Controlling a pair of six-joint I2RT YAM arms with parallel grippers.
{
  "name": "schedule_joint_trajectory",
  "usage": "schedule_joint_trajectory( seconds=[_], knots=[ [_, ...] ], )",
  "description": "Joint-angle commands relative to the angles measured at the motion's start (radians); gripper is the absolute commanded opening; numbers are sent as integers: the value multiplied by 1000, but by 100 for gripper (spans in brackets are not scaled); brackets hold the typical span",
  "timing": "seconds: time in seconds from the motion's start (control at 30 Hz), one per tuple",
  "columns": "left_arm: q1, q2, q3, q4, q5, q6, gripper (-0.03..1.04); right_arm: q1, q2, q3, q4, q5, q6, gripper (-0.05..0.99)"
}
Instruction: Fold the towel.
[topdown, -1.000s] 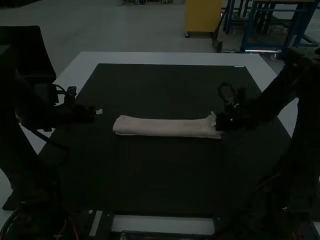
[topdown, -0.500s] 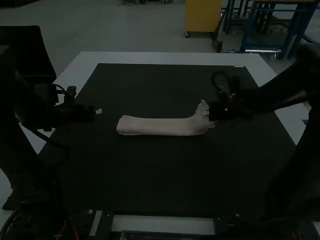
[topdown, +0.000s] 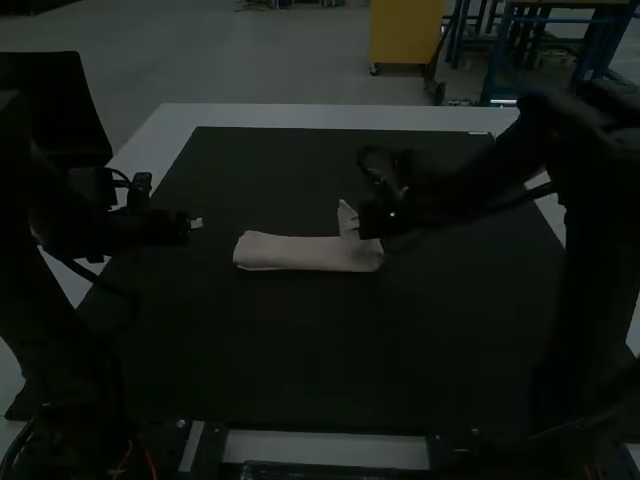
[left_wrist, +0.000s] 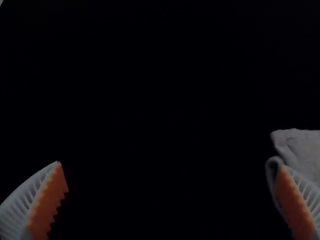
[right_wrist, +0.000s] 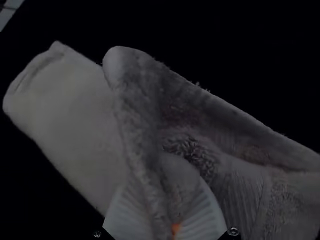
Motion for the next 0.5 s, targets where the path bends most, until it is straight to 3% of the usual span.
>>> schedule_joint_trajectory(
  seconds=[0.0, 0.47],
  knots=[
    [11, -23, -11, 9, -15, 14, 97, 58, 21, 51, 30, -22, 64, -2],
    [11, -23, -39, 36, -25, 38, 97, 213, 158, 204, 76, -22, 144, -2]
  ],
)
